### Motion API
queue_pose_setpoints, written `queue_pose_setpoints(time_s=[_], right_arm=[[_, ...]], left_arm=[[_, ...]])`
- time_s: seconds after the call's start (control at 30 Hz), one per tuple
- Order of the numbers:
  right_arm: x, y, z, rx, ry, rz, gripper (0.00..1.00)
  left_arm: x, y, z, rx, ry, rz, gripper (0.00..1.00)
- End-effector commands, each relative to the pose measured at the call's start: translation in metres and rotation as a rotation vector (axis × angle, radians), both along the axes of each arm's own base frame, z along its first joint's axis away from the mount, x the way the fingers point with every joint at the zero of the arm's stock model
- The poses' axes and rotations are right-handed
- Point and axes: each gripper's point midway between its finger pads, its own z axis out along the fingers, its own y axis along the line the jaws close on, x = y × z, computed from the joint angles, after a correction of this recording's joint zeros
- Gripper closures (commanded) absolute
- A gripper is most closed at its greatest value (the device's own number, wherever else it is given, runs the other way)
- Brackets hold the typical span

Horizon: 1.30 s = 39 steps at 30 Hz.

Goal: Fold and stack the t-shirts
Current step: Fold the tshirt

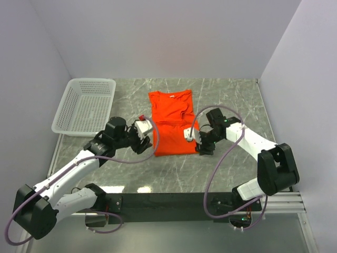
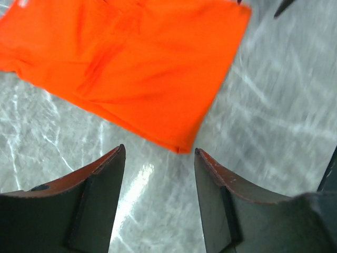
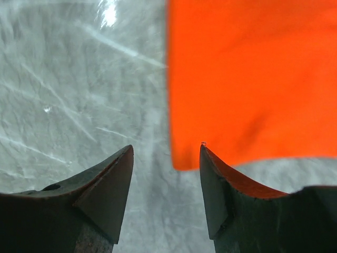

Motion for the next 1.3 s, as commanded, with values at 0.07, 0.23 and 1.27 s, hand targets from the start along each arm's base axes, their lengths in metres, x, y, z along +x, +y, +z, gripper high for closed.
queue_pose_setpoints(time_s=[0.07, 0.23, 1.27], right_arm=[[0.014, 0.002, -0.026, -0.074, -0.123, 0.060, 0.40], [0.015, -0.001, -0.039, -0.106, -0.108, 0.064, 0.40], [0.022, -0.013, -0.044, -0.143, -0.053, -0.016, 0.42]], left_arm=[[-0.019, -0.011, -0.033, 0.104, -0.125, -0.214, 0.39], [-0.024, -0.029, -0.056, 0.150, -0.117, -0.293, 0.40], [0.016, -0.039, -0.141, 0.445, -0.126, -0.310, 0.50]])
